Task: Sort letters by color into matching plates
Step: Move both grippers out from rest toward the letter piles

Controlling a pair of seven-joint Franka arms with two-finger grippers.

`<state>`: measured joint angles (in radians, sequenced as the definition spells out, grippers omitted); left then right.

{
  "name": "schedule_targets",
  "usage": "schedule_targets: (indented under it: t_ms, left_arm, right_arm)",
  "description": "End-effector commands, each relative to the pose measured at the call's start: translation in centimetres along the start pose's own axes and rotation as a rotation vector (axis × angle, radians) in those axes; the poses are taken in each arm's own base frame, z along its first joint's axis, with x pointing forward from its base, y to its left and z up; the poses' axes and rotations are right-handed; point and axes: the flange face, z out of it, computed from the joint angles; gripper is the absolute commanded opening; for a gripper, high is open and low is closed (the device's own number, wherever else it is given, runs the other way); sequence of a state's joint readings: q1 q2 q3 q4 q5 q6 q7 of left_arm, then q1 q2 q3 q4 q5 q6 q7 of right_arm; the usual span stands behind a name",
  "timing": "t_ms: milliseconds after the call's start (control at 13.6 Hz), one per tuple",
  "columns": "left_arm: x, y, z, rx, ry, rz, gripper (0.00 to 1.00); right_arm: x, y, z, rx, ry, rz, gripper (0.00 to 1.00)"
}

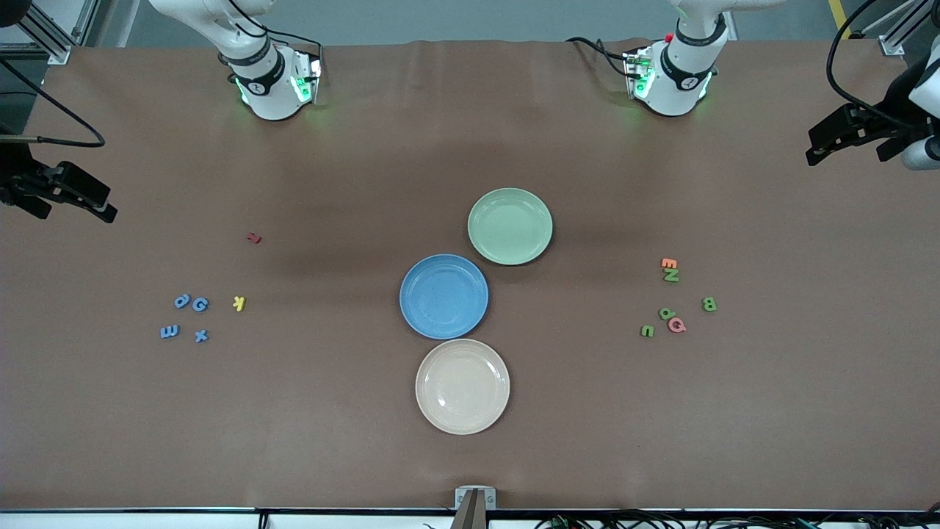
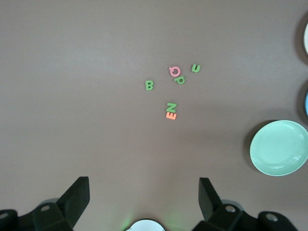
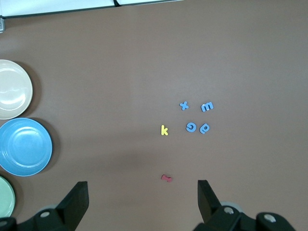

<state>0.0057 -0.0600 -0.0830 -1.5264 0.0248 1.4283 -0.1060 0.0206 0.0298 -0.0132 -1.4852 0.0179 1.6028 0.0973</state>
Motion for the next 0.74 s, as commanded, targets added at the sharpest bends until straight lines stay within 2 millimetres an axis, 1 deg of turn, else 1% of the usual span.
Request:
schedule_targets:
  t_ms: [0, 221, 442, 589, 663]
  left_arm:
    - [-0.6, -0.4, -1.0, 0.023, 0.004, 0.003, 1.0]
    - [-0.5, -0.9, -1.6, 0.019, 0.018, 0.001, 1.0]
    - [-0.4, -1.3, -1.5, 0.018, 0.016, 0.001, 1.0]
    - [0.3, -1.3, -0.4, 0.019, -0.005, 0.002, 1.0]
    - [0.6, -1.8, 0.4, 0.017, -0.023, -0.014, 1.0]
  right_arm:
    - [0.2, 0.3, -0.5, -0.008, 0.005, 0.005, 1.0]
    - [0.2, 0.2, -0.5, -0.008, 0.005, 0.003, 1.0]
    - [0.2, 0.3, -0.5, -0.01, 0.005, 0.005, 1.0]
    - [0.2, 0.3, -0.5, -0.01, 0.005, 0.005, 1.0]
    - [0.2, 0.3, -0.5, -0.01, 0.005, 0.005, 1.0]
